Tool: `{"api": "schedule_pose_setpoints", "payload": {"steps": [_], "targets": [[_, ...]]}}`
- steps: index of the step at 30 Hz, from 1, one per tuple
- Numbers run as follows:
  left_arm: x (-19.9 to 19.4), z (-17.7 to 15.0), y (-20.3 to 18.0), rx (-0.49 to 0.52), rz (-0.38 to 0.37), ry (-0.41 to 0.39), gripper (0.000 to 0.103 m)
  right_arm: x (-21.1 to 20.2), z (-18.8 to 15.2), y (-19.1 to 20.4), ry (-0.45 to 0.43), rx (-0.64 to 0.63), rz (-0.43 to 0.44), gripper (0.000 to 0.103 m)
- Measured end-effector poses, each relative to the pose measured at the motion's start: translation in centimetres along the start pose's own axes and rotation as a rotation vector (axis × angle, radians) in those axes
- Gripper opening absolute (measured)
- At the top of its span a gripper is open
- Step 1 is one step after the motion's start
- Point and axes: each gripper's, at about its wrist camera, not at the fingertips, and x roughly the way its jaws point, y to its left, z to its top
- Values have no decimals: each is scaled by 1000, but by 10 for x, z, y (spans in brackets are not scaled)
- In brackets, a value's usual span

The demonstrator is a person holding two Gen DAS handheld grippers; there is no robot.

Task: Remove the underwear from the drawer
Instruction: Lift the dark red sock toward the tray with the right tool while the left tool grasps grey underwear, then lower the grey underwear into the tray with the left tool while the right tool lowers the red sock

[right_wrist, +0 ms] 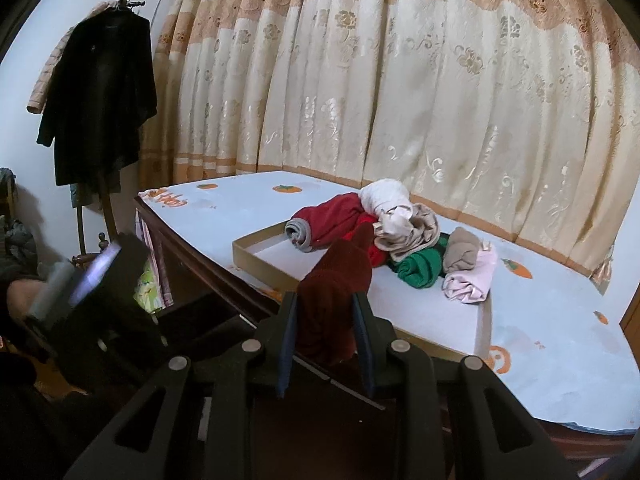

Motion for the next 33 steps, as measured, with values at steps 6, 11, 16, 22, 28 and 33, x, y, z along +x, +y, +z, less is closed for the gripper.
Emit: {"api": "schedule_pose_setpoints", "payload": {"steps": [6,11,16,22,28,33], "targets": [[34,0,-6,25,-31,138,60,4,-2,1,4,0,14,29],[48,6,3,-17,-64,219,60,8,-5,-1,7,11,18,29],[60,7,-4,7,-49,293,60,13,-7,0,14,14,28,29],[63,-1,-22,78,-36,311,25,10,-7,0,11,23,25,29],[34,-9,-25,57,-20,176,10,6,-7,-2,4,23,12,29],[-18,0,-30,38,22,3,10,4,-6,-7,2,30,-6,29]]}}
